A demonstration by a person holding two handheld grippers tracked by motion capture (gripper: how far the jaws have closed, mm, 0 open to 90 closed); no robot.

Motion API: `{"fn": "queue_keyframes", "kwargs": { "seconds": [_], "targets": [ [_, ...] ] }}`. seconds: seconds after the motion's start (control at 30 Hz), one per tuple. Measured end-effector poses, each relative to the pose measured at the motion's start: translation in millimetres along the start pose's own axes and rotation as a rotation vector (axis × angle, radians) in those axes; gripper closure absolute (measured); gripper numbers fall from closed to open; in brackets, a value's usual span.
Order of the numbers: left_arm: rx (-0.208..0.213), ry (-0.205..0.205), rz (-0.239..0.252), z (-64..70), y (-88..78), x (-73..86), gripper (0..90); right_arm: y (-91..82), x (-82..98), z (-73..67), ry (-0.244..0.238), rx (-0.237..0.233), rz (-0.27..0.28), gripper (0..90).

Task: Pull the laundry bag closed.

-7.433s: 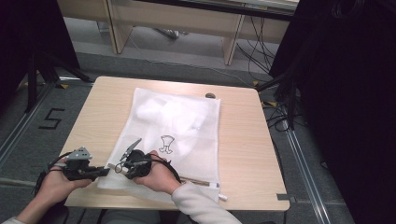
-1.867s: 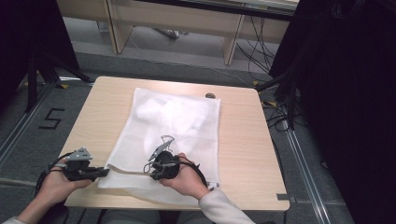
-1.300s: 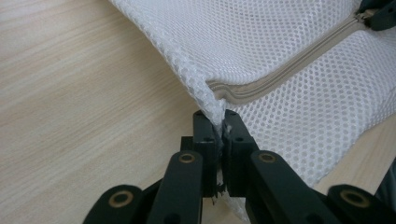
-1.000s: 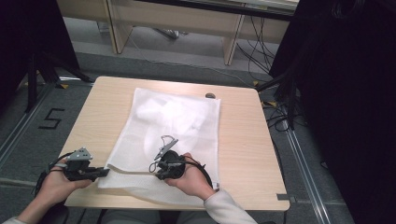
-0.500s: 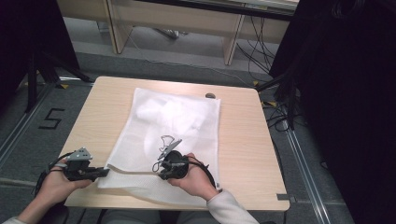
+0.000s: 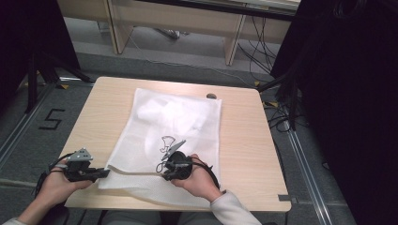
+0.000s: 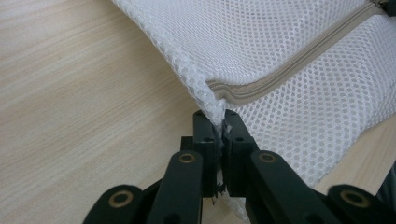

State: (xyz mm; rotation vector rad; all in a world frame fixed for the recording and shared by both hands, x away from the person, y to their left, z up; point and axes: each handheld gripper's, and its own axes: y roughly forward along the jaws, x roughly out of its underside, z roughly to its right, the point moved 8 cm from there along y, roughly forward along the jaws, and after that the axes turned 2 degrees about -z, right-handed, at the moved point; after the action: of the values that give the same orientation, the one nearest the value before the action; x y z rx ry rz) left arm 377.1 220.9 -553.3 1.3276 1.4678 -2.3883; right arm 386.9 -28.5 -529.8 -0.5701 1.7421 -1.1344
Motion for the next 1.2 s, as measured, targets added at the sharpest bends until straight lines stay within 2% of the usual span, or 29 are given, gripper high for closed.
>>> {"fn": "queue_keyframes", "kwargs": {
  "seconds": [0.2,0.27,0.53,0.6,0.7,0.73,0.8,0.93,1.2],
  "targets": [
    [0.0,-0.001,-0.003,0.1,0.0,0.2,85.5,-2.3,2.8,2.1,0.003,0.005,0.0,82.3],
    [0.006,0.002,-0.021,-0.1,-0.9,1.1,85.5,-2.5,3.8,1.6,0.007,-0.001,0.001,82.3],
    [0.006,0.005,-0.022,-0.3,-0.7,1.2,85.5,-4.5,6.6,3.2,0.002,0.006,-0.005,82.3],
    [0.001,0.0,-0.004,0.0,0.4,0.3,85.4,-5.6,8.6,3.5,0.014,0.008,-0.009,82.3],
    [-0.001,0.001,-0.006,-0.1,0.1,0.4,85.5,-5.9,9.0,4.2,0.004,0.008,-0.003,82.3],
    [0.003,0.005,-0.023,-0.2,-0.8,1.2,85.5,-6.8,9.6,4.3,0.013,0.01,-0.004,82.3],
    [-0.002,0.001,-0.003,-0.1,0.3,0.4,85.5,-8.1,10.5,4.5,0.011,0.008,-0.005,82.3],
    [0.001,0.003,-0.023,-0.4,-0.9,1.2,85.5,-9.1,12.0,5.6,0.01,0.013,-0.001,82.3],
    [-0.001,0.003,-0.02,-0.2,-0.8,1.1,85.5,-10.5,13.8,5.5,0.01,0.011,-0.002,82.3]
  ]
}}
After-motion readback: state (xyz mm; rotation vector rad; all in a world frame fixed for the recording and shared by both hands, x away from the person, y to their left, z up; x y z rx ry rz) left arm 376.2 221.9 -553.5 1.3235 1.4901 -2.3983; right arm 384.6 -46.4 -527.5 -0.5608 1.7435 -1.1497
